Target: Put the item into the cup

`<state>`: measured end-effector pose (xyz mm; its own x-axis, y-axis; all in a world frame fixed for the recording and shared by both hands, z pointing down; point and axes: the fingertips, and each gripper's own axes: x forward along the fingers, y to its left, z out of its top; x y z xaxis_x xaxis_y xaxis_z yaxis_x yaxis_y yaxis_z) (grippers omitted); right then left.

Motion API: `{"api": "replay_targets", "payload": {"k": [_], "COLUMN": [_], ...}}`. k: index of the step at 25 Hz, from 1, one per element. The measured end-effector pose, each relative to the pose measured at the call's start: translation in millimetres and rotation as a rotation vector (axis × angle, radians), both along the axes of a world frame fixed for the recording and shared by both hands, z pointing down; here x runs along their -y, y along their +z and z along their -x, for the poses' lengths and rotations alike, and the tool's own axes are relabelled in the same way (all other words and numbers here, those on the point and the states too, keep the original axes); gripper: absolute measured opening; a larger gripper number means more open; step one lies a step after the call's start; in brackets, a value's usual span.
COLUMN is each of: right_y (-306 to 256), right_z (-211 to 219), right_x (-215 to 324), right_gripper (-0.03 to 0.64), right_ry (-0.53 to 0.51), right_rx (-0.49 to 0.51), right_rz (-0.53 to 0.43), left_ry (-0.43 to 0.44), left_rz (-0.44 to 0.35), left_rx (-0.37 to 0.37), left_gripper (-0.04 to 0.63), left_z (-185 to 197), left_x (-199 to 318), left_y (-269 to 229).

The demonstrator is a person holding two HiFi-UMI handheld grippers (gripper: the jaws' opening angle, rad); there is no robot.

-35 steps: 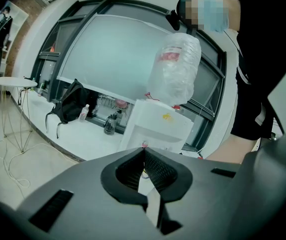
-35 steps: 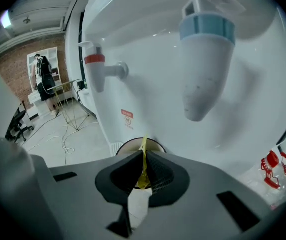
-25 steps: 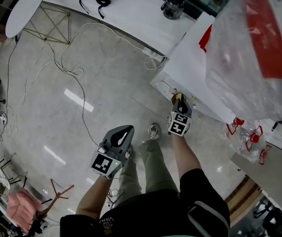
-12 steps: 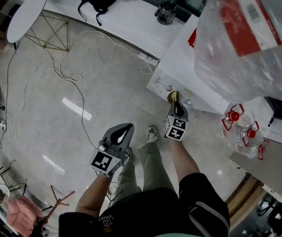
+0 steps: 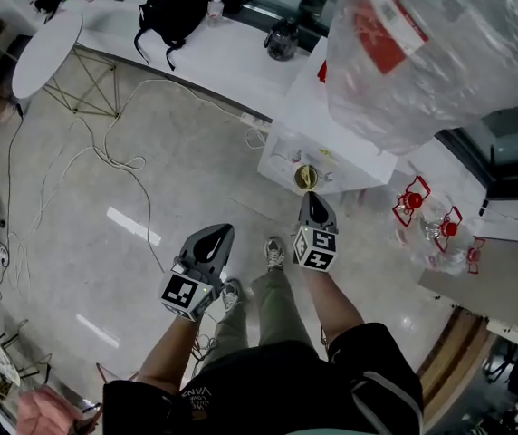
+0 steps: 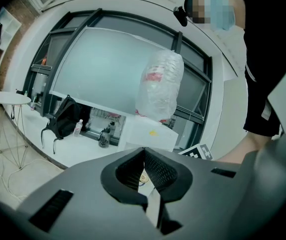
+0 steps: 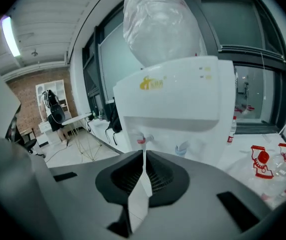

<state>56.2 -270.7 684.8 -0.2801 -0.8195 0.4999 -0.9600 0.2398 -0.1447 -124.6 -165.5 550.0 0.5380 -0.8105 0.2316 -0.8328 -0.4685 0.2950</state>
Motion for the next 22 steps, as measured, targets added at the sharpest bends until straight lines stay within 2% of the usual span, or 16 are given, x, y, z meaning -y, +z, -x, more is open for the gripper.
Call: {"api": "replay_targets", "payload": {"k": [6, 14, 22], "right_y": [-72.1, -142.8, -192.4], "right_z": [-3.9, -29.6, -44.9], "right_x": [-39.9, -95.5, -159.2], "right_gripper": [0.051, 0.051, 0.049], "right_ry": [0.032, 0.103, 0.107], "right_rx": [0.066, 0.144, 0.141], "right_rz": [-0.089, -0.184, -0.241], "left_ry": [0.025, 0.064, 0.088], "left_rz": [-0.044, -0.109, -0.156], "left_rx": [-0.009, -0.015, 0.003], "left_gripper": [0.020, 0.020, 0.020], "left_z": [-0.6, -14.0, -13.6], "left_x": [-20.9, -48.6, -90.9], "left_y": [-28.9, -61.4, -93.6]}}
